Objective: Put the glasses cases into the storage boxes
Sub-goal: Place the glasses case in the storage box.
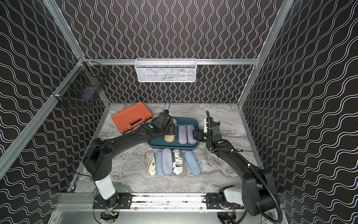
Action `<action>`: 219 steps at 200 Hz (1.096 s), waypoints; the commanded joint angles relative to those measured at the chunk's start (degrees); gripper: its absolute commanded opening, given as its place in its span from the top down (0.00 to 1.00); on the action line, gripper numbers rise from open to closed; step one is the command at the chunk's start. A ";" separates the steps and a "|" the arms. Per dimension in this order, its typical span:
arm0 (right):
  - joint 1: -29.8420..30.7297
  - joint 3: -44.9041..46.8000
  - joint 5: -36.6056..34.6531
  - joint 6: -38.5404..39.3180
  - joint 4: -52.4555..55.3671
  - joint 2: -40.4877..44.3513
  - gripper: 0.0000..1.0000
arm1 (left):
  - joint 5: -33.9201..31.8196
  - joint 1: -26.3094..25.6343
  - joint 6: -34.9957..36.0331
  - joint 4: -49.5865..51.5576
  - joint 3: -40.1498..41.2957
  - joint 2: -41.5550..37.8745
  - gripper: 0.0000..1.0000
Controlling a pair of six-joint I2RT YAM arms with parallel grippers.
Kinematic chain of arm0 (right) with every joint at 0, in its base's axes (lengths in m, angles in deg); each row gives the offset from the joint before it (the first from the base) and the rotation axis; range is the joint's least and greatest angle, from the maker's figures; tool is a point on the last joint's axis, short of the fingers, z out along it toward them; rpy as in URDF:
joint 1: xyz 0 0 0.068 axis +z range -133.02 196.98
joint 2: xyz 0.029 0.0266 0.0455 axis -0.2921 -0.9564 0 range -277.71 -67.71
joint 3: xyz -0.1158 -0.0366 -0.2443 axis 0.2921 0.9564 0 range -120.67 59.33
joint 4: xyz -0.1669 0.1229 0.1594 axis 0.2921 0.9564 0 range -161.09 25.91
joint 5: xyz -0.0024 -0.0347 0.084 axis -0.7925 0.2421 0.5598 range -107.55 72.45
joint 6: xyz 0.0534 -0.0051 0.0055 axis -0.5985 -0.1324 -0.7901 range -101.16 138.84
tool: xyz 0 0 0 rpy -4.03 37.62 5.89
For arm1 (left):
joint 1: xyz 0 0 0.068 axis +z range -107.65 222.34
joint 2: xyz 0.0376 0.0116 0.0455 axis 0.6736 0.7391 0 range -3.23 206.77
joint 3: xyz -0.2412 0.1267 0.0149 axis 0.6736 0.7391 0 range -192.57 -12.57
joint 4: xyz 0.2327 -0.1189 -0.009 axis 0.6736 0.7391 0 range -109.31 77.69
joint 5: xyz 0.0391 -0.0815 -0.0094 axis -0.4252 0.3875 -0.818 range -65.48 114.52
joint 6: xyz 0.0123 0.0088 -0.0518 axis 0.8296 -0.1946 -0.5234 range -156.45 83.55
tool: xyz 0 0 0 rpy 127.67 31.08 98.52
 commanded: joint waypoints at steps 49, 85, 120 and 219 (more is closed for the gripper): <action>-0.11 0.02 -0.36 0.32 0.09 -1.02 0.17 | 3.29 1.54 1.00 -6.75 -3.63 8.25 0.43; -0.23 -0.18 -0.49 0.40 0.00 -1.27 0.17 | 2.14 1.79 0.77 -6.02 -5.63 11.59 0.42; -0.29 -0.36 -0.30 0.43 -0.06 -2.15 0.17 | 2.15 2.49 -0.59 -5.78 -6.43 13.61 0.42; -0.49 -0.71 -0.01 0.40 -0.44 -3.42 0.17 | 4.96 3.38 -2.61 -7.68 -6.13 16.20 0.38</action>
